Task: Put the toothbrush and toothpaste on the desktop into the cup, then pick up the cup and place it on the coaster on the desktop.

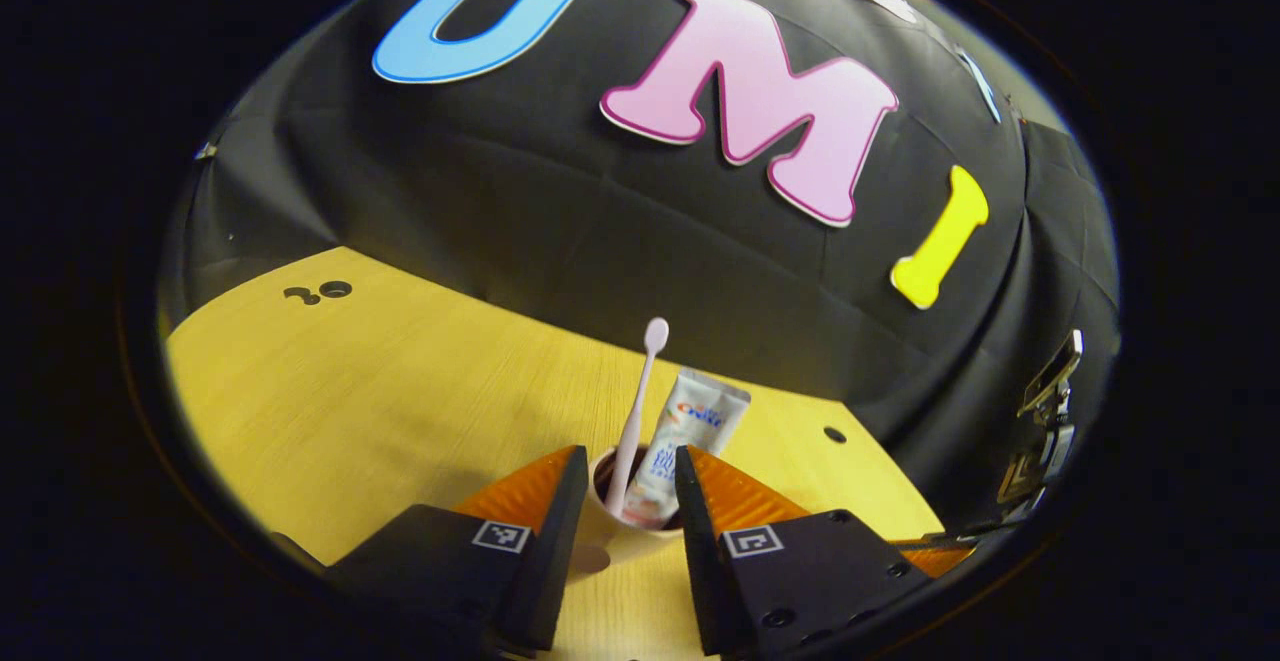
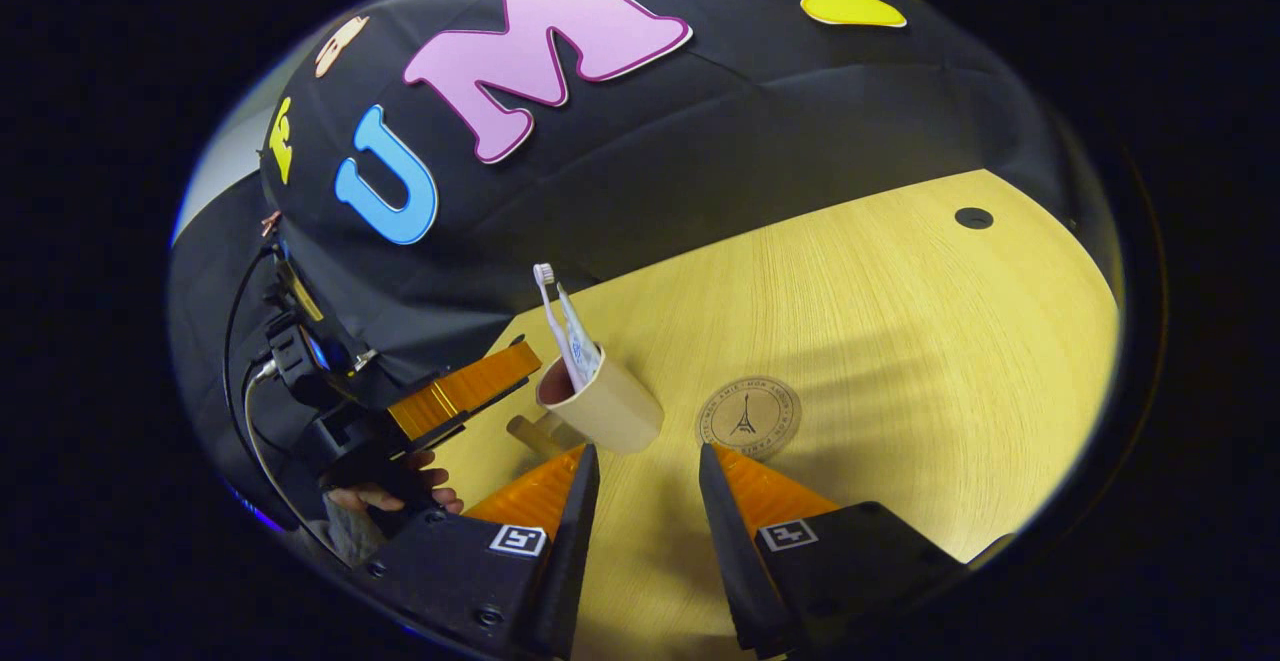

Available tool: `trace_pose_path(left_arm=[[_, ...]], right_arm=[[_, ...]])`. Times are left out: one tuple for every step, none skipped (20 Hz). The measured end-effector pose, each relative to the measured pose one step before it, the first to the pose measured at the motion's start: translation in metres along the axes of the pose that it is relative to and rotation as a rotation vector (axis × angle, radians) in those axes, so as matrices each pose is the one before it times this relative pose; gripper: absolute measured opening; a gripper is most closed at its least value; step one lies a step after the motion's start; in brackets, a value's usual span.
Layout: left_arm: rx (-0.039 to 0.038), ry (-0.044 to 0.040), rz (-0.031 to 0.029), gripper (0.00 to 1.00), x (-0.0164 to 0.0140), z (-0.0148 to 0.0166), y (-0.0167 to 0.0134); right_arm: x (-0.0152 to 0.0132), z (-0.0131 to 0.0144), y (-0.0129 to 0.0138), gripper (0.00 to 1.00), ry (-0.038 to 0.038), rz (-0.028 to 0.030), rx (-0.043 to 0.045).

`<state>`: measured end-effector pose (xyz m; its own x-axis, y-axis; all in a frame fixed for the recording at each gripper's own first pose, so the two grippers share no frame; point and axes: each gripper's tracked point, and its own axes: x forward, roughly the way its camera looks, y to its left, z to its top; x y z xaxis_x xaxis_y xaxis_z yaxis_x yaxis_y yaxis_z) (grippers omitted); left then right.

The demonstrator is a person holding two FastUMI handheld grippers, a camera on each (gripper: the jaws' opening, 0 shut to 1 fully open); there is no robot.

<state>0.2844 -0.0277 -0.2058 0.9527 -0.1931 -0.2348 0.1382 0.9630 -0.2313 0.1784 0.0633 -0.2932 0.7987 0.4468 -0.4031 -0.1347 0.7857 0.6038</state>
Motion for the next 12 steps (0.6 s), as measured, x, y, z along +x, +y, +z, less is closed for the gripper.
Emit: trace_pose_path(left_arm=[[0.01666, 0.03712, -0.01567, 0.57, -0.00217, -0.00524, -0.00219], [0.03651, 0.04206, -0.00667, 0.58, -0.00450, -0.00675, 0.00179], [0.03614, 0.03377, 0.00095, 0.59, -0.00417, -0.00425, 0.00295], [0.04554, 0.03958, 0.01514, 0.60, -0.00232, -0.00613, 0.00452], [0.05471, 0.03829, 0.02912, 0.61, -0.00150, -0.00392, 0.00756], [0.05190, 0.04490, 0.01231, 0.62, -0.00106, -0.00674, 0.00492], [0.03870, 0.04822, -0.00606, 0.62, -0.00042, -0.00530, -0.00008], [0.02782, 0.04944, -0.01490, 0.62, 0.00382, -0.01089, -0.00294], [0.02342, 0.06146, -0.02059, 0.62, 0.00608, -0.01016, -0.00218], [0.02218, 0.05161, -0.01313, 0.62, 0.00451, -0.00813, 0.00036], [0.02518, 0.07406, -0.02560, 0.62, 0.00722, -0.01124, -0.00205], [0.01703, 0.05605, -0.00707, 0.62, 0.00459, -0.00741, 0.00049]], right_arm=[[-0.00697, -0.00477, -0.00129, 0.62, 0.01014, -0.00440, 0.00327], [-0.00722, -0.00492, 0.00035, 0.62, 0.00572, 0.00199, 0.00469], [-0.00501, -0.00317, 0.00017, 0.62, 0.00223, 0.00058, -0.00159], [-0.00541, -0.00272, -0.00075, 0.62, 0.00112, -0.00166, -0.00443], [-0.00426, -0.00182, -0.00177, 0.62, 0.00258, -0.00293, -0.00106], [-0.00434, -0.00225, -0.00169, 0.62, 0.00098, -0.00450, 0.00313], [-0.00400, -0.00066, -0.00119, 0.62, -0.00066, -0.00274, 0.00736], [-0.00498, -0.00022, -0.00130, 0.62, -0.00345, -0.00330, 0.00768], [-0.00405, 0.00008, -0.00214, 0.62, -0.00327, -0.00271, 0.00473], [-0.00449, -0.00073, -0.00243, 0.62, -0.00478, -0.00477, 0.00135], [-0.00549, 0.00015, -0.00478, 0.62, -0.00469, -0.00797, -0.00212], [-0.00417, 0.00094, -0.00405, 0.62, -0.00303, -0.00751, -0.00069]])
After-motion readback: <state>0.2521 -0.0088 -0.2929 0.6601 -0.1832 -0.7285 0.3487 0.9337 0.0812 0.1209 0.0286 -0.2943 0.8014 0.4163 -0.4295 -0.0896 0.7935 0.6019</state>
